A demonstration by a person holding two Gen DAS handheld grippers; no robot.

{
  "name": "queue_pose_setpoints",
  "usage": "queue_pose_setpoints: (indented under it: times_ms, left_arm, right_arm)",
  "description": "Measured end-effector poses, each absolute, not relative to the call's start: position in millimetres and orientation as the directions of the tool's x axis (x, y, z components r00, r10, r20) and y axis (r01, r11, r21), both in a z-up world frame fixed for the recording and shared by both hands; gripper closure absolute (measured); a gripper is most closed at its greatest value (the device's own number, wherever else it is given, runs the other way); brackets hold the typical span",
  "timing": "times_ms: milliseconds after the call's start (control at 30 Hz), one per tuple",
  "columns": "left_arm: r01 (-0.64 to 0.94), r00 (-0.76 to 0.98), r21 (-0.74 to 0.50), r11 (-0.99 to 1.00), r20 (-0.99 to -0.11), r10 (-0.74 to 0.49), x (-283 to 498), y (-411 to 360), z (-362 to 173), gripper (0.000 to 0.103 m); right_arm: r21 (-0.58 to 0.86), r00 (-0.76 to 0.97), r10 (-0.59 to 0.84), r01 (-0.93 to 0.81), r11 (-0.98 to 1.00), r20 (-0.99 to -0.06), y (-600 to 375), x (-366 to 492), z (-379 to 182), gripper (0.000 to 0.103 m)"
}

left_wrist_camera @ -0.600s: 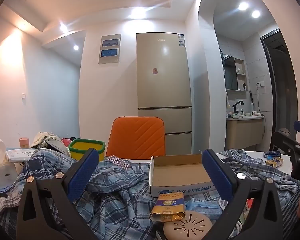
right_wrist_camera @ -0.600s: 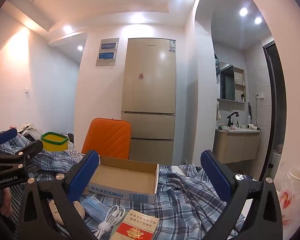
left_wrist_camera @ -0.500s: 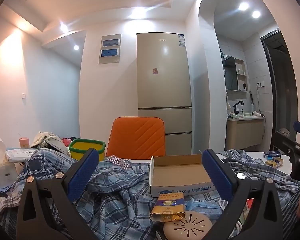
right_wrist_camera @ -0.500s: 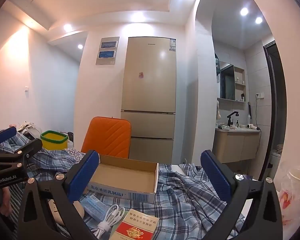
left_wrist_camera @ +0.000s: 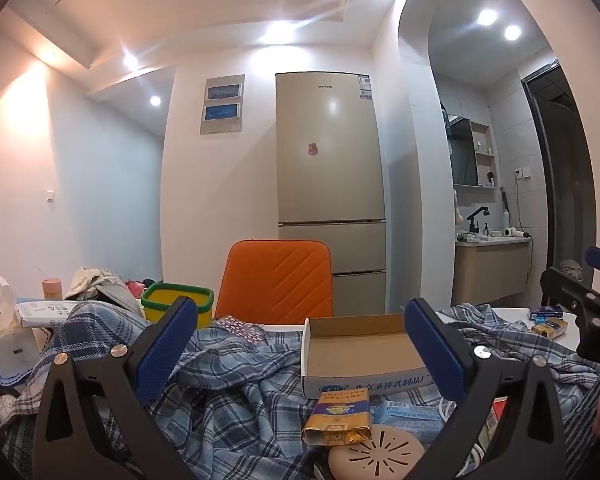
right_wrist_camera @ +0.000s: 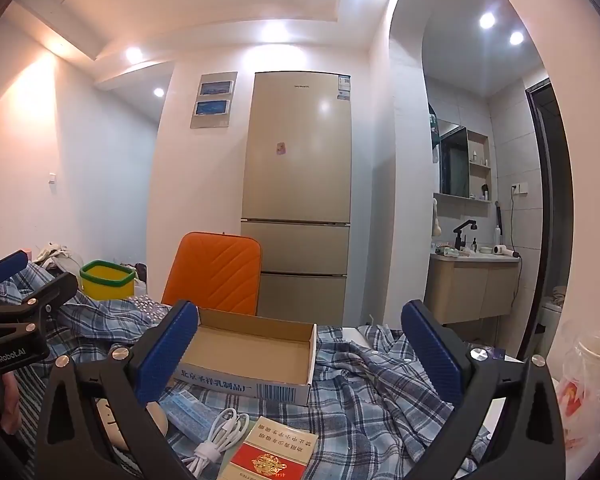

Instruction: Organize soft objects

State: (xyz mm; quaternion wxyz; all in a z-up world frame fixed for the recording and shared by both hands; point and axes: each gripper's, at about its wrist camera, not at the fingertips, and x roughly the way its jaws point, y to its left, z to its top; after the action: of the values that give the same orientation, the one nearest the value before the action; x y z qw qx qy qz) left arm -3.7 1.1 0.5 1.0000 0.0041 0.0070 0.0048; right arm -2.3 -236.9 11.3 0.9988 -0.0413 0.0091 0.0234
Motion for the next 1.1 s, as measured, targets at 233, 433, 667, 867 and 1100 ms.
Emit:
queue_pose_setpoints:
  times_ms: [233,433,667,867,1100]
  left_arm:
    - [-0.01,0.999,0.004,1.0,-0.03,0.01,-2,1,2,0.0]
    - [-0.014,0.999,0.005,1.0,-0.033,0.014,-2,0,2,0.0]
    - [-0.01,0.999,0.006,1.0,-0.038,0.011,0,-1,1,0.0]
    - [-0.01,0.999,0.007,1.0,-0.032,0.01,0,-1,0,0.0]
    - [-0.027,0.999,0.031,0.999,-0.034,0.028,1,-5,-1,0.0]
  right_arm:
    - [-0.087,0.999,0.046,-0.047,0.995,-0.014,-235,0,8,0.0]
    - [-0.091,0.999,0.046,-0.047,0.995,-0.02,-236,-1,10,0.0]
    - [-0.089,0.999,0.046,-0.048,0.995,-0.025,-235,1,9,0.0]
    - [-0.066,0.999,0.049,-0.049,0.997,-0.006,-242,-3,11,0.0]
    - [-0.048,0.999,0.032,-0.032,0.998,-0.002,-248,-5,13,0.0]
